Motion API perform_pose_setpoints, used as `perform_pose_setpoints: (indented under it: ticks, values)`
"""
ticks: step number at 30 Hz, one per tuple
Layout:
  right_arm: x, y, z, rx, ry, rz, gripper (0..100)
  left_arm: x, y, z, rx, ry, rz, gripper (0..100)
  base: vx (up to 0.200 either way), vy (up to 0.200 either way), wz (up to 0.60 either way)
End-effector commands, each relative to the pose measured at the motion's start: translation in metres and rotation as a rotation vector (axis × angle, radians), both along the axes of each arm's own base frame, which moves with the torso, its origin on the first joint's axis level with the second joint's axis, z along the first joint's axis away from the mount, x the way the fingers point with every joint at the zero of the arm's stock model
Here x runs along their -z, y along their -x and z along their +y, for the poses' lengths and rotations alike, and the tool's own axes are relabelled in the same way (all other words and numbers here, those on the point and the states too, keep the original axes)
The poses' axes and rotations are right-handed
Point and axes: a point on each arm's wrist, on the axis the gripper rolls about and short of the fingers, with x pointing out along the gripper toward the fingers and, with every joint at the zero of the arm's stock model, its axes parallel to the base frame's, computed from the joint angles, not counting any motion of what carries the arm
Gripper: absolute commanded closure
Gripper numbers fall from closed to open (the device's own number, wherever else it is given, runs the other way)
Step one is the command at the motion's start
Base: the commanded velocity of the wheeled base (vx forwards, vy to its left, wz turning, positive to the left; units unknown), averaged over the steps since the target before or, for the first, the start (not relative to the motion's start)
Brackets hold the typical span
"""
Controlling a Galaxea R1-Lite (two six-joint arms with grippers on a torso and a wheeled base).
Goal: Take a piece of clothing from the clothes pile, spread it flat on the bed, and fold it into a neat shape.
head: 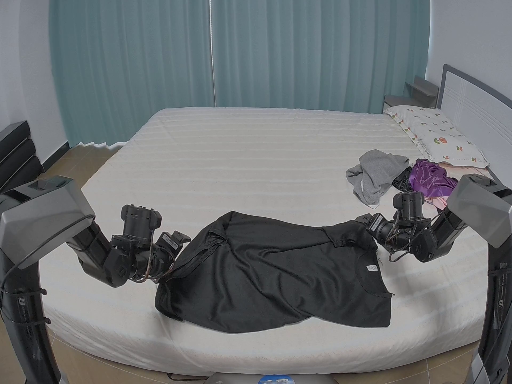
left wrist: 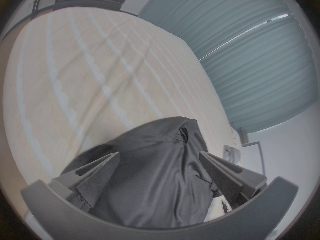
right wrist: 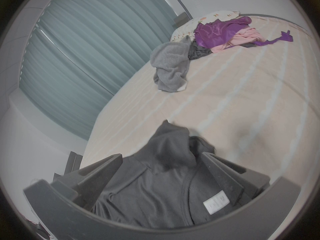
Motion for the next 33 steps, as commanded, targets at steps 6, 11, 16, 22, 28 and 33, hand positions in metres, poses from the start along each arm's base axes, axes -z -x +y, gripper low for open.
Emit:
perform_pose_setpoints:
  ticks: [6, 11, 16, 22, 28, 33]
  values:
    - [-0.023, 0.027, -0.005, -0.003, 0.004, 0.044, 0, -0.003, 0.031, 0.005, 0.012, 0.078, 0.002, 0, 0.000, 0.000, 0.00]
    - [0.001, 0.029, 0.003, -0.023, 0.013, 0.104, 0, -0.002, 0.033, 0.006, 0.012, 0.075, -0.001, 0, 0.000, 0.000, 0.00]
    - [0.012, 0.027, 0.021, -0.058, 0.010, 0.128, 0, 0.003, 0.035, 0.006, 0.015, 0.072, -0.006, 0, 0.000, 0.000, 0.00]
    - [0.028, 0.013, 0.033, -0.060, 0.023, 0.124, 0, 0.003, 0.034, 0.006, 0.014, 0.077, -0.022, 0, 0.000, 0.000, 0.00]
    - [0.040, -0.018, 0.037, -0.006, 0.057, 0.105, 0, 0.004, 0.034, 0.006, 0.014, 0.077, -0.021, 0, 0.000, 0.000, 0.00]
    - [0.046, -0.035, 0.039, 0.028, 0.075, 0.072, 100, 0.004, 0.034, 0.006, 0.013, 0.078, -0.019, 0, 0.000, 0.000, 0.00]
